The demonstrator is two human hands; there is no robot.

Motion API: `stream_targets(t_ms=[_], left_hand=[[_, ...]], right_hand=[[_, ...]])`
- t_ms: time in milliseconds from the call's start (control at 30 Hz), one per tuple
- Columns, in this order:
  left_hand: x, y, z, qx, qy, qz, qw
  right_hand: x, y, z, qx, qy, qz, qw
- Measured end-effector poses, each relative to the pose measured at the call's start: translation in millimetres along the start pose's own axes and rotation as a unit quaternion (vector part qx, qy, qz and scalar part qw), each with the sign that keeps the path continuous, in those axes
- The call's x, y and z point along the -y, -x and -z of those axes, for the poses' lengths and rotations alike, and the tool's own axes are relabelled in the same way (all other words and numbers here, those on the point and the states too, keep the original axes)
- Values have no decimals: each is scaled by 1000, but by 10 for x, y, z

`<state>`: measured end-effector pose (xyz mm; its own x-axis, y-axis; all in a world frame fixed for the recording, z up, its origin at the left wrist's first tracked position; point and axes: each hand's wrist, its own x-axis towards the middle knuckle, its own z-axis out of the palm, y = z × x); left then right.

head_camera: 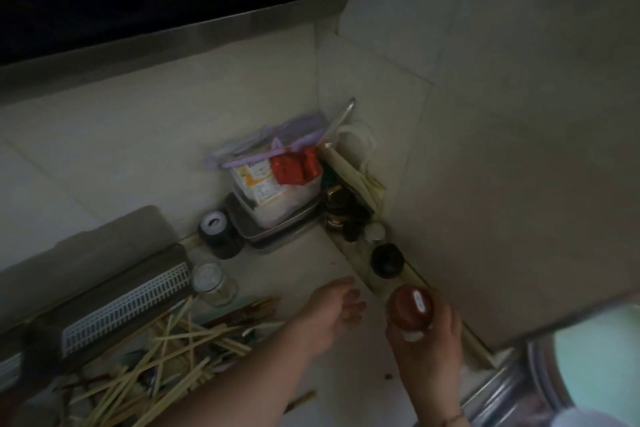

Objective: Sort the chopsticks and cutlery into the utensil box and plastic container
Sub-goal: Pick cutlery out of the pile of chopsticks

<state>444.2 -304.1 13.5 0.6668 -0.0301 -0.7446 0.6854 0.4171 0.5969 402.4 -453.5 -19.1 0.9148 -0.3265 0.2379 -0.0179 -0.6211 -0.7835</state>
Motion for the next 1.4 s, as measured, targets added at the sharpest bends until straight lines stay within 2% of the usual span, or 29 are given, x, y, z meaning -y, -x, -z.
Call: stream_targets(t_ms=[233, 400, 633, 800, 867, 900, 967, 1000, 1067, 1167, 1233, 1333, 1400], left_hand=[[12, -109, -368, 5, 67, 30, 997], [31, -180, -481, -7, 97, 27, 995], [5, -154, -499, -10, 79, 4, 997], [5, -33, -415, 9, 4, -16, 1000], [13, 29, -292, -8, -9, -31, 999], [3, 57, -203, -23, 4, -50, 998], [-39, 113, 37, -61, 70, -95, 991], [-65, 147, 181, -78, 116, -111, 984], [-101, 249, 479, -113, 180, -134, 968], [-77, 471, 913, -178, 155, -158, 959], [-57, 629, 1189, -206, 143, -157, 955], [-90, 828, 1534, -224, 166, -154, 948], [-114, 917, 1725, -237, 184, -148, 942]], right_hand=[[-213, -219, -46, 5, -25, -62, 998], [-253, -248, -152, 19, -13, -70, 997], [-248, -323, -286, 30, -17, -61, 998], [-320, -285, -338, 30, -29, -55, 998], [-315, -206, -312, 5, -37, -62, 997], [-306, -135, -291, -33, -14, -45, 998], [-226, 88, -275, -100, 42, 13, 994], [-166, 209, -296, -105, 48, 55, 992], [24, 407, -406, -53, 18, 148, 987], [462, 531, -689, 104, -50, 225, 967], [804, 539, -938, 203, -68, 236, 948], [1218, 528, -1363, 334, -30, 234, 913], [1464, 529, -1607, 401, -9, 195, 895]])
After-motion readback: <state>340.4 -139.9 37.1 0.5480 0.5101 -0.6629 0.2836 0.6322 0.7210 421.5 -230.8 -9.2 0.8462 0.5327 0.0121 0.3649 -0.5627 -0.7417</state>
